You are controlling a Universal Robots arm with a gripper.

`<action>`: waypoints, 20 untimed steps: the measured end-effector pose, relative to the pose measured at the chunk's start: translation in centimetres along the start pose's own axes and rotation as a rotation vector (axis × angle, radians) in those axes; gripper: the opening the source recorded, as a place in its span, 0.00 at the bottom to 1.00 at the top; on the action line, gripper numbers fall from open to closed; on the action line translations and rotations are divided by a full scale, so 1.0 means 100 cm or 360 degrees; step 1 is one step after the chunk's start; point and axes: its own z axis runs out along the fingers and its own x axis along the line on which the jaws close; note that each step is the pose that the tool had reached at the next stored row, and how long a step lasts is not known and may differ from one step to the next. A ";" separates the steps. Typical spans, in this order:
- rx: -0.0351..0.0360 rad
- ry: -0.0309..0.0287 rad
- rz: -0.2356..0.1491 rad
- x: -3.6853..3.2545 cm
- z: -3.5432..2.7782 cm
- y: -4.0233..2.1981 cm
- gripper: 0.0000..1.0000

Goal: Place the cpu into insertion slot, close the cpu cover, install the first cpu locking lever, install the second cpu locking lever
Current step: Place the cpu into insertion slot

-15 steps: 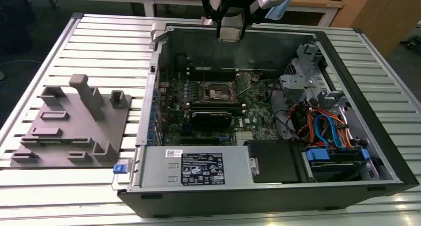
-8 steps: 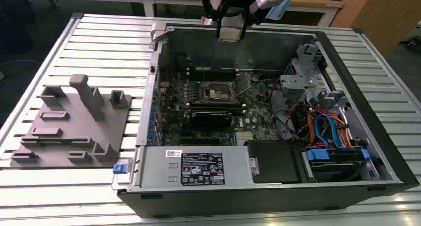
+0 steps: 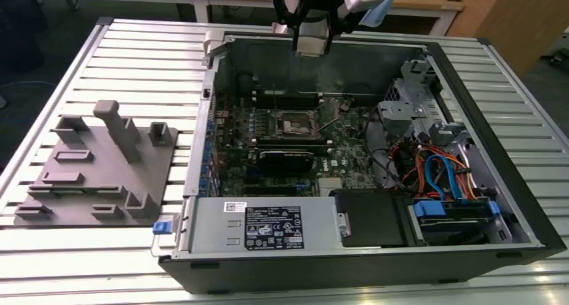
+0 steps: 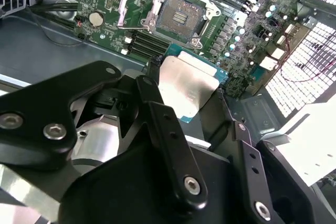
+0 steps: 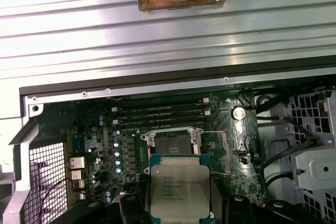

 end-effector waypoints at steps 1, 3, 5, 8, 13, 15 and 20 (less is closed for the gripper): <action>0.0000 0.00001 0.0000 0.0000 0.0000 0.0000 0.54; 0.0000 -0.00001 0.0000 0.0000 0.0000 0.0000 0.54; 0.0000 0.00000 0.0000 0.0000 0.0000 0.0000 0.54; 0.0000 -0.00001 0.0002 0.0000 0.0000 0.0000 0.54; 0.0000 -0.00022 0.0025 0.0000 0.0000 0.0000 0.54; -0.0001 -0.00038 0.0043 0.0000 0.0000 0.0000 0.54; -0.0002 -0.00091 0.0104 0.0000 0.0001 0.0000 0.54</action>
